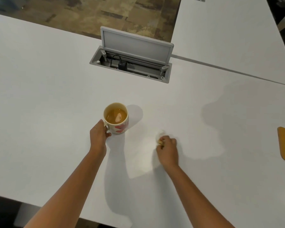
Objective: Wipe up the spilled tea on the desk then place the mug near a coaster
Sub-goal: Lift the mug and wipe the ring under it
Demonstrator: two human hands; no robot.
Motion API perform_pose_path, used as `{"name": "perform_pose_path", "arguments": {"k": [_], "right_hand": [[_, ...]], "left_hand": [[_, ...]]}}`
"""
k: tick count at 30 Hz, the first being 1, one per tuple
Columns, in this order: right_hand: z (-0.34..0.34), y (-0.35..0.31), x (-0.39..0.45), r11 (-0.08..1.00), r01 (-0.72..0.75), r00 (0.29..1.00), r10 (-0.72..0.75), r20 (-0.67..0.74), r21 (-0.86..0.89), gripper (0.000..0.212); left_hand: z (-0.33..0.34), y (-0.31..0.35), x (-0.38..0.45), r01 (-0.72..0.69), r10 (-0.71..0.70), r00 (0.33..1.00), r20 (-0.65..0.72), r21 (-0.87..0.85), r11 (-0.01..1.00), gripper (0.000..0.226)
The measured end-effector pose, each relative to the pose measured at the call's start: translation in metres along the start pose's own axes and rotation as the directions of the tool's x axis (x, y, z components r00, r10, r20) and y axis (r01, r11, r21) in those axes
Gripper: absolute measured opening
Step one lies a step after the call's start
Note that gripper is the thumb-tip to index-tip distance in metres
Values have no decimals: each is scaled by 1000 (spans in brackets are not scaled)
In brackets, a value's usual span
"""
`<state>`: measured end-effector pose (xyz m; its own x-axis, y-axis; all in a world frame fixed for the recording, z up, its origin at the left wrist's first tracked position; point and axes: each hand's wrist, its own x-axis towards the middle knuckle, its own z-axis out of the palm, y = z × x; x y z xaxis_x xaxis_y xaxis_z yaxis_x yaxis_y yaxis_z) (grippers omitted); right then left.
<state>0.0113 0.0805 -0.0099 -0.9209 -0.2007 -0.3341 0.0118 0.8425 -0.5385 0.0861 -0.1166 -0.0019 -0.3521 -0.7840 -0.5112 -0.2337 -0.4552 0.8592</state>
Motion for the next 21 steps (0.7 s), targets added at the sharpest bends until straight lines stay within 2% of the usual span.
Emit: {"name": "perform_pose_path", "arguments": {"k": [3,6,9,11,13,14,16,18,21], "right_hand": [[37,-33,-15,977,212,973,-210,98,-2,23],[64,-46,-36,903,428,883,-407,232,-44,24],[64,-33,-46,794,603,757,-540,368,-75,23],[50,-12,-43,761,645,711,-559,427,-76,22],[28,14,-32,791,609,743,-541,395,-61,20],[15,27,-24,818,571,782,-516,350,-69,19],[-17,54,-5,881,462,871,-428,240,-105,19],[-51,82,14,935,330,942,-316,116,-132,20],[-93,123,27,954,109,991,-125,-40,-278,21]], "left_hand": [[-5,-4,0,-57,55,997,49,36,998,30],[-7,-3,-2,-101,94,993,77,98,990,29],[-8,-2,-3,-185,188,982,6,223,957,31],[-11,-7,-9,-148,186,974,-128,258,955,35],[-14,-20,-23,-88,175,952,-253,322,943,30],[-14,-28,-33,-94,199,947,-250,378,921,24],[-11,-43,-53,-175,252,961,-113,460,871,10],[-3,-53,-68,-287,276,956,100,520,805,6],[17,-58,-78,-446,254,893,373,653,612,11]]}}
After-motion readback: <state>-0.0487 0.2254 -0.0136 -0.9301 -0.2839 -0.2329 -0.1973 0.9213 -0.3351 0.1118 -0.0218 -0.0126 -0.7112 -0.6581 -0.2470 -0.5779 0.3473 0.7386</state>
